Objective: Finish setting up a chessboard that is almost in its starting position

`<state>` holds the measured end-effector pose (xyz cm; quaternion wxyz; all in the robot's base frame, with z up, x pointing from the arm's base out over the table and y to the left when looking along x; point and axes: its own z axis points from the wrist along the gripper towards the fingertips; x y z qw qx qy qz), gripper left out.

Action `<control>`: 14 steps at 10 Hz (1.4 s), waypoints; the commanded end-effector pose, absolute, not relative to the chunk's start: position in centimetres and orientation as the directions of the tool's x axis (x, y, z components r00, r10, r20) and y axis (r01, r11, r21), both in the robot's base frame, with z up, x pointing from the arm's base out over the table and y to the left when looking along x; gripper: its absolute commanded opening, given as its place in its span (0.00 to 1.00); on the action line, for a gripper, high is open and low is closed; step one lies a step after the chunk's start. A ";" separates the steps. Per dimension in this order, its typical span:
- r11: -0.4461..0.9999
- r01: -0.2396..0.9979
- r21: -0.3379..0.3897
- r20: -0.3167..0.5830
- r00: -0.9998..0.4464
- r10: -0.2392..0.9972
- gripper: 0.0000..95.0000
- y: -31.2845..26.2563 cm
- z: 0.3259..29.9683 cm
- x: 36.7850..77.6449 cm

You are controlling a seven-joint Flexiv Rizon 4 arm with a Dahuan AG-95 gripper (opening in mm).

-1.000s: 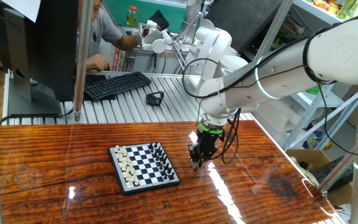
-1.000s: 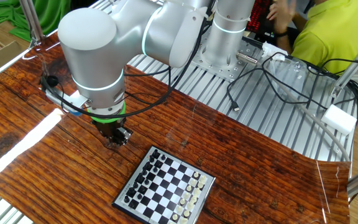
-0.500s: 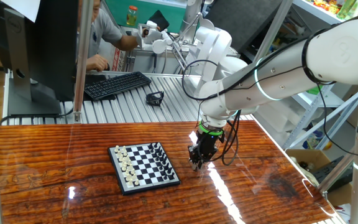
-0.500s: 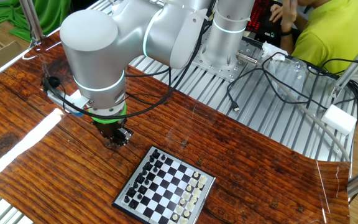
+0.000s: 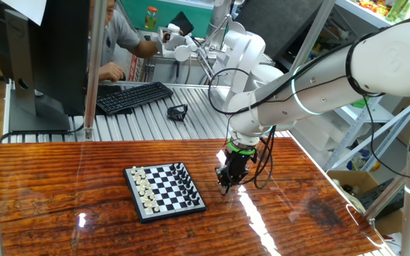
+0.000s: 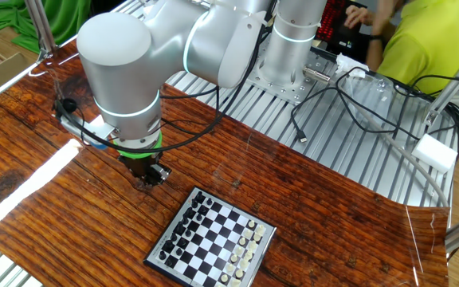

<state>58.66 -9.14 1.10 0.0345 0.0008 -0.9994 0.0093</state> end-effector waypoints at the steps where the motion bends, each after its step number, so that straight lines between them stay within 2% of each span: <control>1: 1.000 -0.004 -0.019 0.066 -0.998 -0.003 0.00 -9.1 1.1 58.6; 8: 1.000 0.003 -0.019 0.065 -0.998 0.004 0.00 -9.0 1.4 58.5; 14: 0.999 0.039 -0.024 0.067 -0.997 0.041 0.00 -7.6 3.8 57.8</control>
